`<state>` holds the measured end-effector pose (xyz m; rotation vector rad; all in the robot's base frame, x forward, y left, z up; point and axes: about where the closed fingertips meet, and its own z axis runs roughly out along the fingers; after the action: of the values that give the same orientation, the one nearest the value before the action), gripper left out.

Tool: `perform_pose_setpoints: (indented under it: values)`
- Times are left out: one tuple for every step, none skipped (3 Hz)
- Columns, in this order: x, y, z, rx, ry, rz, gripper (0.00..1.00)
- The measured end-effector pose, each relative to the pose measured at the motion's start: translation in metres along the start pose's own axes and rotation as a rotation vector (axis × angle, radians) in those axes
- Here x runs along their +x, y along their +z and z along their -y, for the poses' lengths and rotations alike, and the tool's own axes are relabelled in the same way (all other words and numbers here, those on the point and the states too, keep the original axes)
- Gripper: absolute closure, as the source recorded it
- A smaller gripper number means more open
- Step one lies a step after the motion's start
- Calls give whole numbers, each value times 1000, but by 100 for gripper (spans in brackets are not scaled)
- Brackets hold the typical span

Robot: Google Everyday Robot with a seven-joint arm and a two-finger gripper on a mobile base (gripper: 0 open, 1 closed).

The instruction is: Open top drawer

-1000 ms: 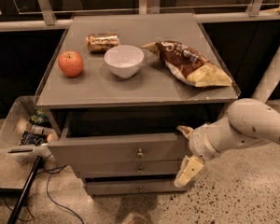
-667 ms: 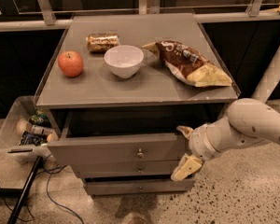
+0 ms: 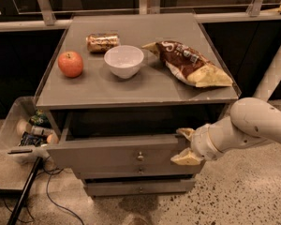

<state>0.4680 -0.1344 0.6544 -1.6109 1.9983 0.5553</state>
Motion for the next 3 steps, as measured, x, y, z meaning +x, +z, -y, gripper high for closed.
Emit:
perform_pose_setpoints:
  values:
    - [-4,-3,-4,-6,-6,6,89]
    - [-7,-7,-2,-5,-6,6,100]
    - [-7,-7,-2,-5,-6,6,100]
